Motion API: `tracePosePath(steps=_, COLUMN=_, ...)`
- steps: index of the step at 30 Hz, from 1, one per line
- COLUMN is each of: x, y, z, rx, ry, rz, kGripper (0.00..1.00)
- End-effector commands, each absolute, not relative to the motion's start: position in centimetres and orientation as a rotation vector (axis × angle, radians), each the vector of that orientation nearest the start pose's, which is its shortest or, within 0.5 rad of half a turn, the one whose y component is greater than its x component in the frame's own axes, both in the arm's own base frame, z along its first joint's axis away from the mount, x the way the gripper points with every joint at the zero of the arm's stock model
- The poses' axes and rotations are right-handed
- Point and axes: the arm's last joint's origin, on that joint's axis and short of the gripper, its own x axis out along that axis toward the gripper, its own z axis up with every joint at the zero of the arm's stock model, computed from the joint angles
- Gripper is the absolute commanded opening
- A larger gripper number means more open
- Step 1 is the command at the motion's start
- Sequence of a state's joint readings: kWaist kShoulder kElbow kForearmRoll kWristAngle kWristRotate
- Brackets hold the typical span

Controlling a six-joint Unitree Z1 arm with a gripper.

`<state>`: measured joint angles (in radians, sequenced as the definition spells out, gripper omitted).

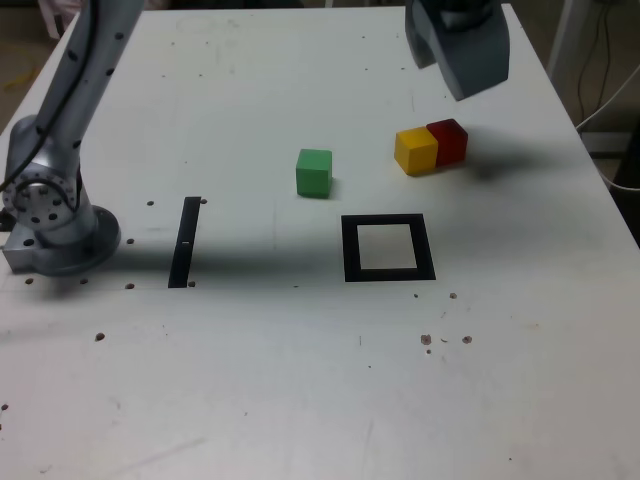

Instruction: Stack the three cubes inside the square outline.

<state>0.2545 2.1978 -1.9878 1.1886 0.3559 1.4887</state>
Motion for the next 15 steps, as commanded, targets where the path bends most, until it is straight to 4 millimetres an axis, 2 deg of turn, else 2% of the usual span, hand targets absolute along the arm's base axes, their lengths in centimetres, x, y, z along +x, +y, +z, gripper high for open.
tracePosePath(steps=1, x=43.5, y=13.0, z=27.5, rx=1.247, ry=1.519, rz=-0.658, kGripper=0.93)
tracePosePath(steps=15, x=44.7, y=12.9, z=24.4, rx=1.248, ry=1.552, rz=-0.718, kGripper=0.93)
